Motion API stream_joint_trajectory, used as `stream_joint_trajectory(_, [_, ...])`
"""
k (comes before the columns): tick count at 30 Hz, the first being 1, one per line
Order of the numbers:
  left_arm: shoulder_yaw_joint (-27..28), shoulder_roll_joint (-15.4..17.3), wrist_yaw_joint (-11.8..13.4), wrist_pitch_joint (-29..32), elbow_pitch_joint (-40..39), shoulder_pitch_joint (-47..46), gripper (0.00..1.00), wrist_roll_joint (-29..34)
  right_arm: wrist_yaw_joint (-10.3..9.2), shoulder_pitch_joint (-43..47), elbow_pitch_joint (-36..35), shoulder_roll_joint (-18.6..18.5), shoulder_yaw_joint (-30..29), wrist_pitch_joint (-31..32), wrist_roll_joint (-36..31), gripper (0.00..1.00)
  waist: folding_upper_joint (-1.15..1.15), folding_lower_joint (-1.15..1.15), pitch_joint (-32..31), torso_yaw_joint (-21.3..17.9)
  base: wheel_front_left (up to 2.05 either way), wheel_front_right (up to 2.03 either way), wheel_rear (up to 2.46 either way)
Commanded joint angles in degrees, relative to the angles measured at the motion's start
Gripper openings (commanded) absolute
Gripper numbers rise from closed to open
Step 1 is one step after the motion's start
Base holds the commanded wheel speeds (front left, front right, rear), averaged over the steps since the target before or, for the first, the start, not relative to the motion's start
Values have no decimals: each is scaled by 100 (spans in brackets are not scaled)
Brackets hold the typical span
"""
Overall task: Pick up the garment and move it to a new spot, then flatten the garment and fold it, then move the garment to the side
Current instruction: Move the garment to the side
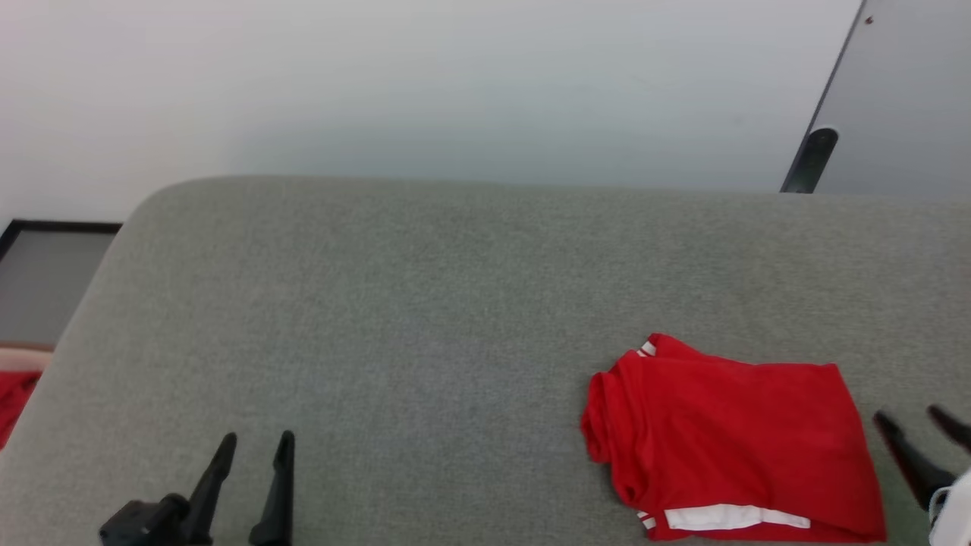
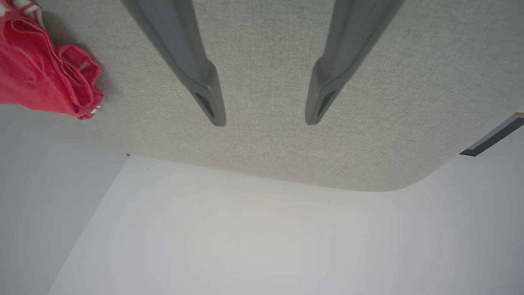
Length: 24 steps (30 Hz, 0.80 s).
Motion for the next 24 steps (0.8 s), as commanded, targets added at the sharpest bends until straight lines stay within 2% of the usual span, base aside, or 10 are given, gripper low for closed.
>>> stream_joint_trajectory(1, [-21, -41, 4, 1, 4, -94, 100, -19, -2, -158, 75, -102, 176, 405, 29, 100, 0, 0, 119, 109, 0, 0, 0])
stream_joint_trajectory(5, [-104, -95, -44, -41, 96, -237, 100, -12, -2, -566, 419, -280, 473, 1787, 304, 100, 0, 0, 311, 261, 0, 0, 0])
stream_joint_trajectory(10, [-189, -174, -92, -106, 201, -449, 100, 9, -2, -980, 686, -450, 633, 2978, 465, 100, 0, 0, 592, 445, 0, 0, 0])
stream_joint_trajectory(14, [-271, -244, -148, -154, 302, -669, 100, 36, -2, -1155, 939, -456, 628, 3379, 435, 100, 0, 0, 818, 596, 0, 0, 0])
stream_joint_trajectory(19, [-334, -302, -200, -215, 453, -921, 100, 79, -2, -1189, 1156, -280, 786, 3429, 532, 100, 0, 0, 1011, 698, 0, 0, 0])
stream_joint_trajectory(20, [-339, -314, -205, -227, 490, -950, 100, 77, -2, -1189, 1197, -230, 793, 3386, 568, 88, 0, 0, 1023, 700, 0, 0, 0])
stream_joint_trajectory(21, [-345, -325, -212, -236, 517, -983, 100, 78, -2, -1175, 1214, -205, 860, 3383, 584, 45, 0, 0, 1034, 697, 0, 0, 0])
stream_joint_trajectory(22, [-358, -336, -227, -249, 541, -1017, 100, 86, -2, -1167, 1221, -193, 923, 3363, 602, 27, 0, 0, 1038, 687, 0, 0, 0])
stream_joint_trajectory(23, [-364, -342, -244, -261, 576, -1044, 100, 91, -2, -1183, 1225, -166, 951, 3313, 614, 0, 0, 0, 1036, 664, 0, 0, 0])
stream_joint_trajectory(24, [-370, -345, -259, -263, 607, -1067, 100, 89, 0, -1209, 1235, -147, 966, 3267, 628, 0, 0, 0, 1031, 633, 0, 0, 0])
